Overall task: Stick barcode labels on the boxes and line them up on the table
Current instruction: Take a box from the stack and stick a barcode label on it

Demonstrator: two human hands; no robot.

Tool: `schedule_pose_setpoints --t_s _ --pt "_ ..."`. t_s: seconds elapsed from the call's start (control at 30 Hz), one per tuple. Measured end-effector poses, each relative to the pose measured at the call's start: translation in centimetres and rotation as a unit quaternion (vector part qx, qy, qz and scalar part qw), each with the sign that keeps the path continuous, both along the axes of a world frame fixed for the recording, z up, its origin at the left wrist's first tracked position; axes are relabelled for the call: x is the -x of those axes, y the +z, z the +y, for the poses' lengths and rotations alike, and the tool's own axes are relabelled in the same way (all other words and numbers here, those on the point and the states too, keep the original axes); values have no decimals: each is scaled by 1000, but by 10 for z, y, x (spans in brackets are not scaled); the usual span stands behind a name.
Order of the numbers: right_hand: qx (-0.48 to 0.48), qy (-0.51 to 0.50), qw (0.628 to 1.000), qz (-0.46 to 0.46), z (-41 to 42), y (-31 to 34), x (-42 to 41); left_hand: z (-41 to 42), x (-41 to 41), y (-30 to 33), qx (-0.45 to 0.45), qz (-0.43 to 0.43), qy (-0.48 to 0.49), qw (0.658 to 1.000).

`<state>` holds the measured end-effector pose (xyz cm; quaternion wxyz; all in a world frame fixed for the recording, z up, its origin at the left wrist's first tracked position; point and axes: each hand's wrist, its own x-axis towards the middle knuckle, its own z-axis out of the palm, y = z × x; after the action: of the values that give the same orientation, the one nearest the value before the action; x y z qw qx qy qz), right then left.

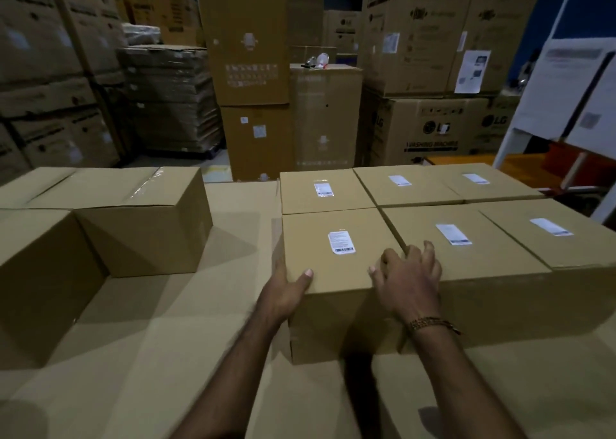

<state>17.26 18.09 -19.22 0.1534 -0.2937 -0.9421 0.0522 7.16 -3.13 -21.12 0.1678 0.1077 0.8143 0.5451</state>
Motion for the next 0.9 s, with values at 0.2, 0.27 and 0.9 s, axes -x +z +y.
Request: schedule_pose_setpoints --t_s 0.2,0.27,0.9 --pt "-1 -1 1000 22 -2 -3 -6 -4 -9 8 -42 -48 24 998" --pt "8 3 1000 24 -3 0 -6 -7 -13 13 -44 -56 39 997" --pt "165 41 985 -17 -98 8 -10 -135 -49 16 89 -72 162 980"
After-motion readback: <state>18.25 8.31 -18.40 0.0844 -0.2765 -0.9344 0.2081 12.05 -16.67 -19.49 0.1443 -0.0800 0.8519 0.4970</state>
